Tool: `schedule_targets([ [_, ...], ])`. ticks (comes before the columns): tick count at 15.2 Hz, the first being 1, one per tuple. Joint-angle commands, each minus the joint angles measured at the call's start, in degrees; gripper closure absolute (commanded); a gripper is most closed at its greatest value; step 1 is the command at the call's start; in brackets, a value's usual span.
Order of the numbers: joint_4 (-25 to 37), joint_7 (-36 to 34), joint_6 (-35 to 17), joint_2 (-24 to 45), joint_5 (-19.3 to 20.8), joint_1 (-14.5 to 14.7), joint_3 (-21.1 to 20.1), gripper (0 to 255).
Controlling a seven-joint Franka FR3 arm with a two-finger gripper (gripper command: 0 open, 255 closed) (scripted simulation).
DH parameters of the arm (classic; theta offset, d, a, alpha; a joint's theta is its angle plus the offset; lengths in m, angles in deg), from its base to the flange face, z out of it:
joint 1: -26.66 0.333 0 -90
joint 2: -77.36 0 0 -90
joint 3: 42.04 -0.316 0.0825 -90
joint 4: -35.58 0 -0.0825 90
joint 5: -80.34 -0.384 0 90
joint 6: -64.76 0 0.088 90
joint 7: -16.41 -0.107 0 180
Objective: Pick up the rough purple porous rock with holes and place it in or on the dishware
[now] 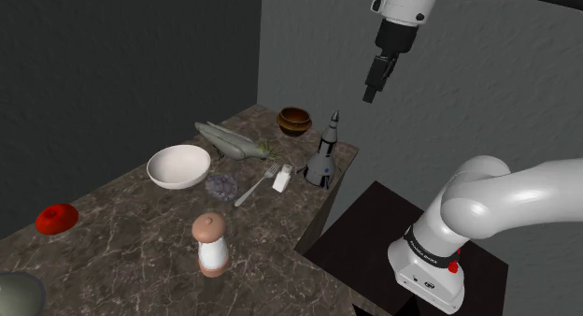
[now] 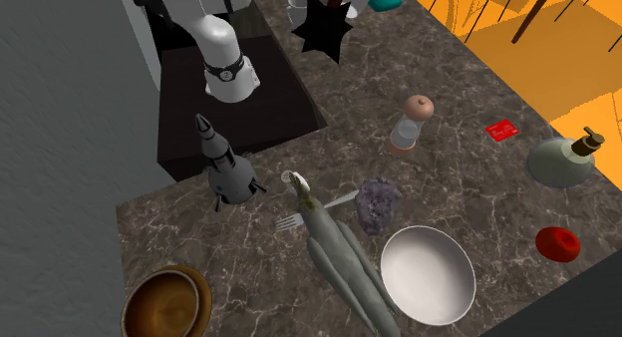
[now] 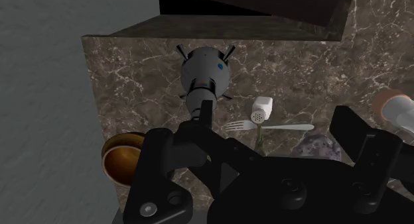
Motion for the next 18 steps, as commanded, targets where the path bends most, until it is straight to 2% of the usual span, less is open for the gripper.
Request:
schedule_targets([
  [1, 0.00, 0.00, 0.00, 0.00, 0.00, 0.00, 0.00, 0],
  [6, 0.45, -9.21, -4.57, 5.05, -1.07, 0.41, -8.80, 0],
  [11, 3.15, -18.89, -8.68, 12.70, -0.30, -0.13, -17.58, 0],
  [15, 6.94, -27.41, -11.21, 20.69, 2.37, -1.26, -24.58, 0],
  [18, 10.75, -34.52, -12.33, 27.93, 5.99, -2.33, -29.80, 0],
])
